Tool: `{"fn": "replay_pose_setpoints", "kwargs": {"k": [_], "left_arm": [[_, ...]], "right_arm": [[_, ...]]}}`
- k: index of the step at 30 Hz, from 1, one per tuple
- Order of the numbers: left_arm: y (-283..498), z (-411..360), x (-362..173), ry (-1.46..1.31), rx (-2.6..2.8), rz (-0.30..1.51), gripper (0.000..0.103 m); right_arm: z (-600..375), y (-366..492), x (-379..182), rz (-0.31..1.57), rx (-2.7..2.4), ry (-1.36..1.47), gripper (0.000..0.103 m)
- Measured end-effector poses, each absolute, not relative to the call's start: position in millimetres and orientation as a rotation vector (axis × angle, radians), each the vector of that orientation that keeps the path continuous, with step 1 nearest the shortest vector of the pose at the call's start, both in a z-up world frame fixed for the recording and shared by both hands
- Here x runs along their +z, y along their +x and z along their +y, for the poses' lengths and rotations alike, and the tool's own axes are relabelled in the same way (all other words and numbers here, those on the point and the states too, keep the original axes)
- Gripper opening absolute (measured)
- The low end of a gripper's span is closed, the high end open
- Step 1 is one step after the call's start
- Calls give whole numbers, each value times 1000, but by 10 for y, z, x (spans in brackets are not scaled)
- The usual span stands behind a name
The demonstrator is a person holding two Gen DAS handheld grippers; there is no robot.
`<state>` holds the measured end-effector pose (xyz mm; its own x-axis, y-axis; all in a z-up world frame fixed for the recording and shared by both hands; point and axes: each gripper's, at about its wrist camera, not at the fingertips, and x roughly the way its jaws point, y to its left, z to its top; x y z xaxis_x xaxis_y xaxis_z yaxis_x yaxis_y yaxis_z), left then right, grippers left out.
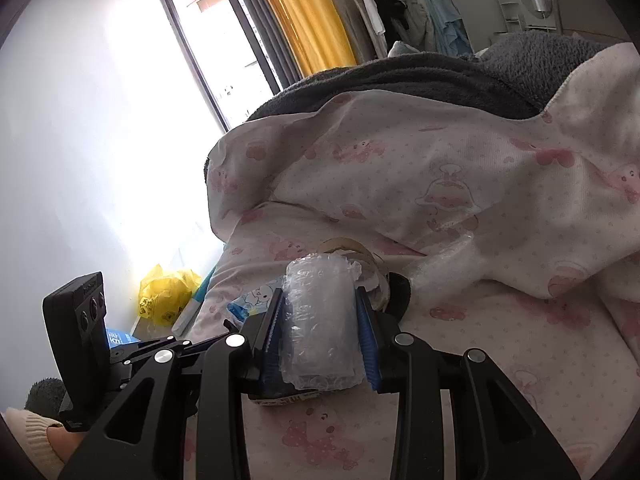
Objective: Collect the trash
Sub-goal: 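Lift the bubble wrap with the right gripper toward the teal bin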
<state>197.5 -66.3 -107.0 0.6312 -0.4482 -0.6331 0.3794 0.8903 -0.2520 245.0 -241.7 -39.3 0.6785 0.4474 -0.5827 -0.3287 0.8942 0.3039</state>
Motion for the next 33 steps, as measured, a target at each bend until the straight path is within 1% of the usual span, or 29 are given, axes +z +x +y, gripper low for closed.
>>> {"fn": "replay_pose_setpoints", "kwargs": {"k": [10, 17, 25, 33], "left_arm": [[1891, -482, -1007, -74, -470, 754, 22], [1841, -179, -998, -75, -420, 763, 22], [1795, 219, -1109, -62, -334, 809, 22], [1747, 667, -1257, -82, -264, 872, 22]], "right_arm": [[-2116, 2470, -308, 680, 464, 143, 35], [-1776, 2461, -212, 663, 503, 118, 35], [-1238, 2401, -102, 652, 567, 63, 35], [-758, 2377, -155, 683, 613, 16, 35]]}}
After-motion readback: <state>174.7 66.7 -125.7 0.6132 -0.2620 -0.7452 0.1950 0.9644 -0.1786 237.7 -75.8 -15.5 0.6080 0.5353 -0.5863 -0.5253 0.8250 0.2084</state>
